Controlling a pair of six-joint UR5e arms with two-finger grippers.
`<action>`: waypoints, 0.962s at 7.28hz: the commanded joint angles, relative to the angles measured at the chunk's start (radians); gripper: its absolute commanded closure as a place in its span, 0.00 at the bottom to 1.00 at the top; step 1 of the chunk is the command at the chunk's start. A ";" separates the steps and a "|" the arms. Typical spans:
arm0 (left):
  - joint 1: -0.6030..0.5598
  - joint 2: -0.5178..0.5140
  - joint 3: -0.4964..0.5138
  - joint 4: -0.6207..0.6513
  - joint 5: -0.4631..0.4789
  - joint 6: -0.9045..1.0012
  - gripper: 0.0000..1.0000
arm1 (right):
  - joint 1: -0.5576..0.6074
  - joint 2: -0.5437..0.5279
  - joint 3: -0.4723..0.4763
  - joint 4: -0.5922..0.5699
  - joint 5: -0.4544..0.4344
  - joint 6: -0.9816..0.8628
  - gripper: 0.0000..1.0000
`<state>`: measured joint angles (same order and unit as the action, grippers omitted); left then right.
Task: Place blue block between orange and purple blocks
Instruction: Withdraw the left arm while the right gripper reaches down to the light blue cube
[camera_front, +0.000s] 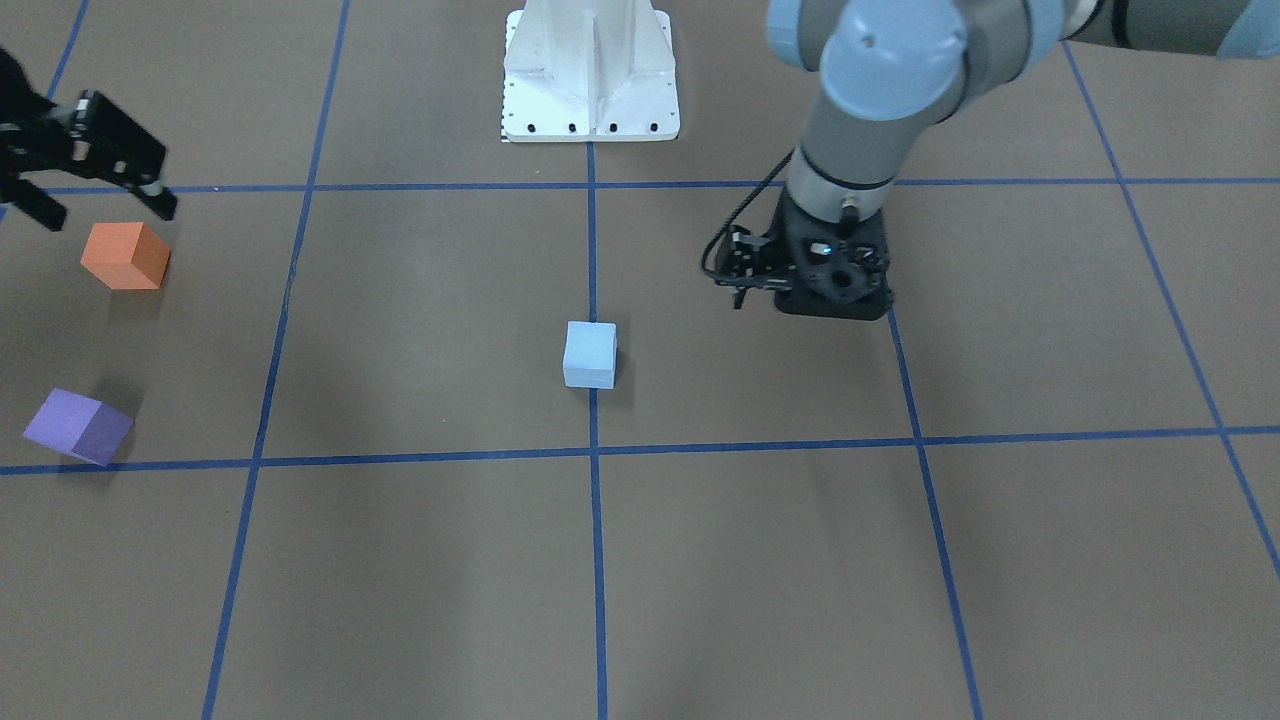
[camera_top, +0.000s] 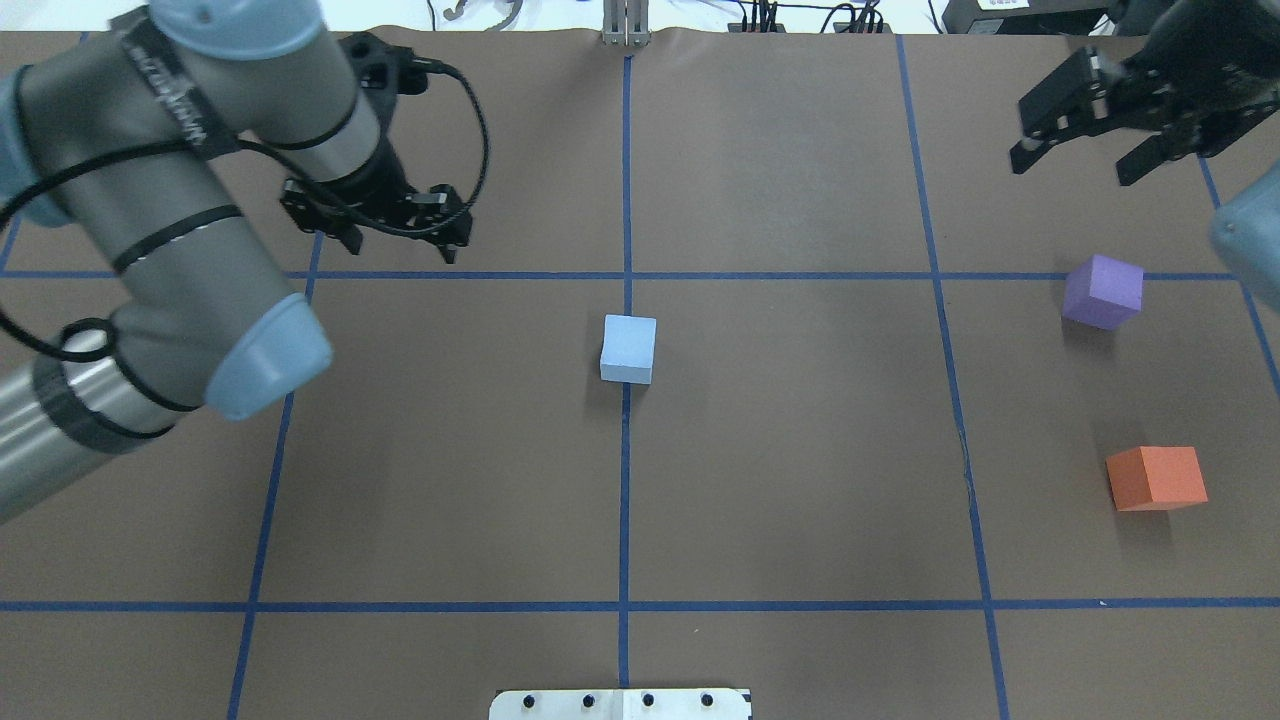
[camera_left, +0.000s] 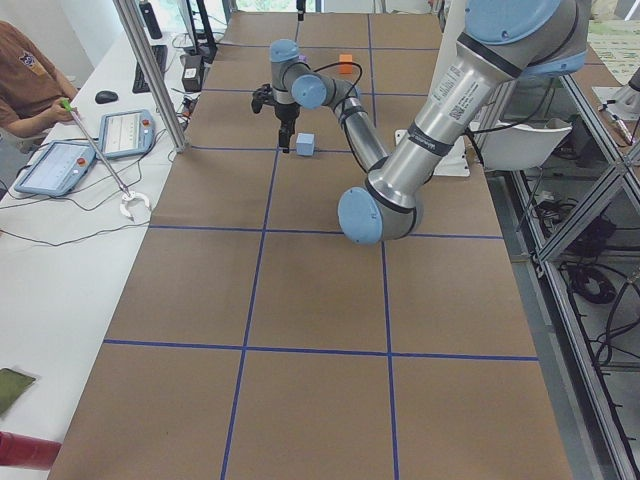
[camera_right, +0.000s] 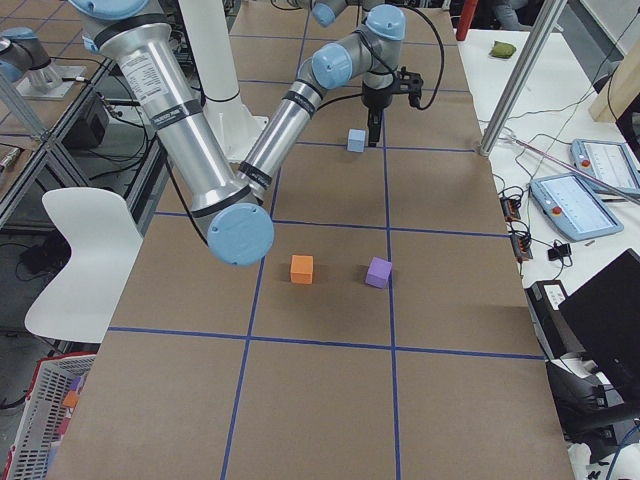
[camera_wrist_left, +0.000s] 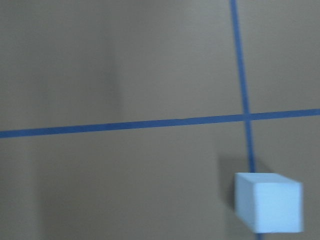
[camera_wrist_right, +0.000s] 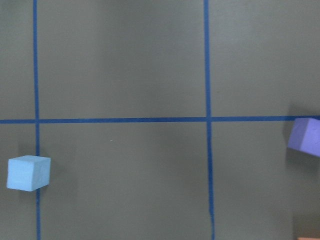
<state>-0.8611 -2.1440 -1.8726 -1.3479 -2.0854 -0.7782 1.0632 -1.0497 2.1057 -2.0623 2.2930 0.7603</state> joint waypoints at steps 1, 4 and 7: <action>-0.189 0.220 -0.100 0.003 -0.054 0.277 0.00 | -0.280 0.158 -0.074 0.005 -0.226 0.233 0.00; -0.436 0.418 -0.048 -0.084 -0.070 0.487 0.00 | -0.414 0.216 -0.313 0.299 -0.311 0.371 0.00; -0.607 0.427 0.154 -0.225 -0.070 0.621 0.00 | -0.505 0.321 -0.552 0.428 -0.388 0.398 0.00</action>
<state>-1.4159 -1.7232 -1.7952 -1.4961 -2.1556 -0.1994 0.5912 -0.7697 1.6586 -1.7047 1.9350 1.1447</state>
